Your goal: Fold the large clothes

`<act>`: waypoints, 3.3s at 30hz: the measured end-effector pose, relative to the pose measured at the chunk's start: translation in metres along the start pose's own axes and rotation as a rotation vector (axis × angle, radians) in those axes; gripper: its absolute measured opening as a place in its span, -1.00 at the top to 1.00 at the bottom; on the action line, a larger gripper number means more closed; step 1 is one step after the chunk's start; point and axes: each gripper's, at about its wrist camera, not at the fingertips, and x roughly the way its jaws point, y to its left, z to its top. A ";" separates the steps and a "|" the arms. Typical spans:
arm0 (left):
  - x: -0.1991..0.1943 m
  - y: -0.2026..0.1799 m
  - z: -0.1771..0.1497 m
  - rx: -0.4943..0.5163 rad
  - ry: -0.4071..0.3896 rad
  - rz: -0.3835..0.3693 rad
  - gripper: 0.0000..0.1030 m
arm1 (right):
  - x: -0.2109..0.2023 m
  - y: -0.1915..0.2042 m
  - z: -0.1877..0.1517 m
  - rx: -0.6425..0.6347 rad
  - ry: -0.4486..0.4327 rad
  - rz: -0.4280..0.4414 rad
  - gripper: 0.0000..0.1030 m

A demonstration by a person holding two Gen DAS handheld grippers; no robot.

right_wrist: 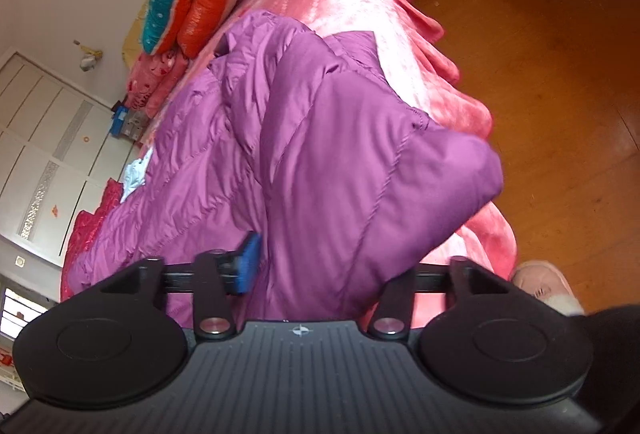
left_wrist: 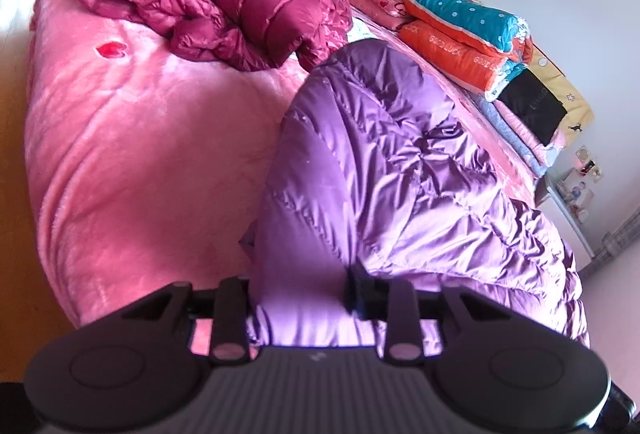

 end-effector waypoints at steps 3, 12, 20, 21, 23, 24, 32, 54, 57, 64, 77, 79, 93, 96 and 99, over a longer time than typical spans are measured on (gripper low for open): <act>-0.013 -0.002 -0.002 0.035 -0.028 0.027 0.03 | -0.011 -0.010 -0.003 0.049 0.003 -0.011 -0.81; -0.077 -0.014 0.000 0.182 -0.183 0.089 -0.34 | -0.069 -0.017 0.007 -0.002 -0.234 -0.103 -0.98; -0.050 -0.076 0.010 0.424 -0.163 0.010 -0.34 | -0.068 0.055 -0.010 -0.508 -0.433 -0.085 -1.00; -0.041 -0.082 0.011 0.442 -0.155 0.007 -0.34 | -0.060 0.064 -0.017 -0.581 -0.419 -0.074 -1.00; -0.024 -0.092 0.014 0.472 -0.143 0.004 -0.34 | -0.042 0.081 -0.032 -0.715 -0.387 -0.045 -1.00; -0.016 -0.097 0.015 0.485 -0.135 0.006 -0.34 | -0.034 0.088 -0.038 -0.763 -0.371 -0.025 -1.00; 0.051 -0.105 0.027 0.515 -0.088 0.037 -0.33 | 0.027 0.137 -0.051 -1.015 -0.225 0.110 -1.00; 0.170 -0.118 0.084 0.553 -0.189 0.159 -0.60 | 0.185 0.150 0.056 -1.047 -0.089 -0.120 -1.00; 0.181 -0.117 0.087 0.548 -0.190 0.165 -0.68 | 0.197 0.139 0.077 -0.953 -0.077 -0.125 -1.00; 0.204 -0.106 0.095 0.508 -0.183 0.164 -0.99 | 0.228 0.113 0.106 -0.763 -0.030 -0.122 -1.00; 0.233 -0.098 0.089 0.481 -0.188 0.144 -1.00 | 0.251 0.105 0.083 -0.757 -0.095 -0.129 -1.00; 0.235 -0.097 0.090 0.481 -0.185 0.142 -1.00 | 0.254 0.104 0.082 -0.756 -0.100 -0.130 -1.00; 0.195 -0.121 0.101 0.506 -0.133 0.167 -0.91 | 0.219 0.106 0.086 -0.712 -0.123 -0.145 -1.00; 0.166 -0.145 0.099 0.522 -0.184 0.087 -0.92 | 0.190 0.101 0.092 -0.628 -0.188 -0.106 -1.00; 0.155 -0.182 0.092 0.571 -0.199 0.036 -0.92 | 0.178 0.099 0.108 -0.547 -0.190 -0.067 -1.00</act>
